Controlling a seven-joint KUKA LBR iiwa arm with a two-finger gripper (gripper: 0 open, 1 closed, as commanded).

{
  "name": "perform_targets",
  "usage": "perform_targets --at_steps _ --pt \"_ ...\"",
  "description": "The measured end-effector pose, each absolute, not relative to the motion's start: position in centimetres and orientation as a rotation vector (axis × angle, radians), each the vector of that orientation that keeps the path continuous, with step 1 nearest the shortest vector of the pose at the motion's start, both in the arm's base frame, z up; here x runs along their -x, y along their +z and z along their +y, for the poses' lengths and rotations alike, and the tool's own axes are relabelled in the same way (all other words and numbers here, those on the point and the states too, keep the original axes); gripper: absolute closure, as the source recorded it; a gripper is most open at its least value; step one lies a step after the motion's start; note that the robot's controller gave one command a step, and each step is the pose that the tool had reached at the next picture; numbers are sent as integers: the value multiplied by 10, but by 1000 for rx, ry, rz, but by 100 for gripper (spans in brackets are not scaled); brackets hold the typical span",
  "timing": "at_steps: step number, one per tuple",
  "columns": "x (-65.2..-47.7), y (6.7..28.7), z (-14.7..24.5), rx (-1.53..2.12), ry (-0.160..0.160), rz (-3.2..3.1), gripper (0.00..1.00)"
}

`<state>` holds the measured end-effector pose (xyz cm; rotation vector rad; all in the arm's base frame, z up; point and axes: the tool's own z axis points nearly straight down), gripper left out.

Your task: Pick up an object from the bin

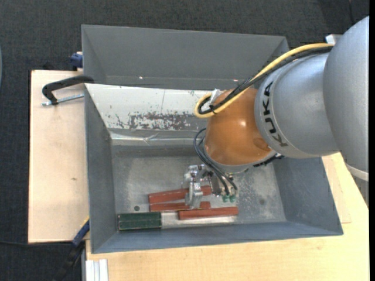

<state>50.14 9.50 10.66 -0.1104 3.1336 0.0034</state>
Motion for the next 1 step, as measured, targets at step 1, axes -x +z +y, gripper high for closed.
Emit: perform_targets --at_steps 1 --pt "-501 116 95 111 2 3138 100"
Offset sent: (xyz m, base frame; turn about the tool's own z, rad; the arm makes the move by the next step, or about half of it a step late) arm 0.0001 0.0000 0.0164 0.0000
